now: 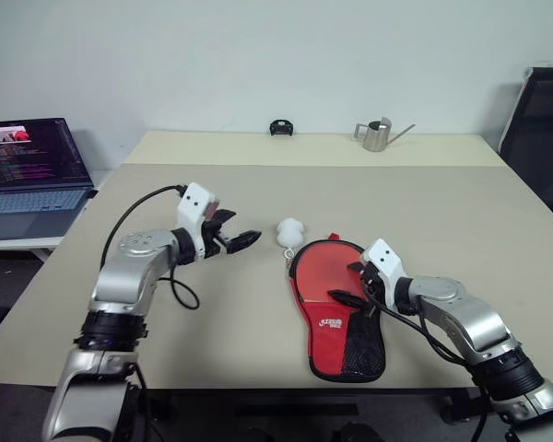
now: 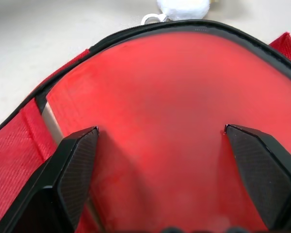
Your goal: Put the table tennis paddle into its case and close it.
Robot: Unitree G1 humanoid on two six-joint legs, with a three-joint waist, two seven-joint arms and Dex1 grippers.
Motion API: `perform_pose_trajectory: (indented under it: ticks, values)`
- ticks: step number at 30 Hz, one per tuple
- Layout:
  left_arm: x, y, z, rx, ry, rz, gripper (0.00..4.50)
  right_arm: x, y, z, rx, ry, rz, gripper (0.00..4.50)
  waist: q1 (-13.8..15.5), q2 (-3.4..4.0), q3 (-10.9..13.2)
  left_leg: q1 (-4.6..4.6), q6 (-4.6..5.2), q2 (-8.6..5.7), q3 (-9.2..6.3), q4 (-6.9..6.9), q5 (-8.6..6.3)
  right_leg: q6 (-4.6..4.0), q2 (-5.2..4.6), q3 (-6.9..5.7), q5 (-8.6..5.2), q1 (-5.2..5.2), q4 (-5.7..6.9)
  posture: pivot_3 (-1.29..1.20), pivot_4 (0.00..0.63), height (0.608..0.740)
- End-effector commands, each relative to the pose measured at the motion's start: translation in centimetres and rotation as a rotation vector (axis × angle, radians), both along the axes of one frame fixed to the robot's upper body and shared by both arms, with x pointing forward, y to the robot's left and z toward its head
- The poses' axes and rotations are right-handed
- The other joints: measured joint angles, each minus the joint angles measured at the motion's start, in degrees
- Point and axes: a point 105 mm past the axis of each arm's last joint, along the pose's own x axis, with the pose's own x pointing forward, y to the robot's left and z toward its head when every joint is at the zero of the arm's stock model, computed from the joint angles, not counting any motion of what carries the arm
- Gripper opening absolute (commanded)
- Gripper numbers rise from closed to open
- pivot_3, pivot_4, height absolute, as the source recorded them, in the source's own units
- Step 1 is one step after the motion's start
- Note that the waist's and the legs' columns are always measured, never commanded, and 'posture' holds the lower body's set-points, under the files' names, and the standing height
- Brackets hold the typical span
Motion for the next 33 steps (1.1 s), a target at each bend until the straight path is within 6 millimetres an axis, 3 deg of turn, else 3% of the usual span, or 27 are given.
perform_pose_trajectory:
  ticks: [1,10,17,30,33]
  values:
    - [1.8,-0.8,0.5,-0.024,0.004,0.015,4.5,-0.4,0.4,-0.9,-0.011,0.031,0.008,4.48,-0.1,-0.01,0.0,0.0,0.0,0.0,0.0,0.0,0.0,0.0,0.0,0.0,0.0,0.0,0.0,0.0,0.15,0.74]
    - [5.4,-3.3,-1.5,-0.018,0.076,0.068,4.5,-0.6,1.4,-0.9,0.011,0.033,0.006,4.48,-0.3,-0.04,0.0,-0.01,-0.03,0.0,0.03,0.0,0.02,0.0,0.02,0.03,0.0,-0.06,0.0,0.0,0.15,0.74]
    - [5.1,-6.0,-3.9,0.001,0.178,-0.007,4.5,-0.8,2.1,-0.8,0.028,0.033,0.008,4.48,-0.3,-0.04,0.0,-0.04,-0.03,-0.02,0.03,0.0,0.01,0.0,0.02,0.0,0.0,-0.07,0.0,0.0,0.15,0.74]
    - [4.7,-7.6,-5.6,0.042,0.226,-0.032,4.5,-1.2,2.6,-0.7,0.054,0.028,-0.021,4.48,-0.2,-0.05,0.0,-0.03,-0.03,-0.03,0.02,0.0,0.01,0.0,0.01,0.0,0.0,-0.08,0.01,0.0,0.15,0.74]
    - [4.7,-8.1,-5.6,0.03,0.223,-0.046,3.92,-1.1,2.4,-0.8,0.052,0.023,-0.041,4.5,-0.2,-0.07,0.0,-0.03,-0.03,-0.04,0.02,0.0,0.02,0.0,0.01,-0.01,0.0,-0.07,0.01,0.0,0.15,0.74]
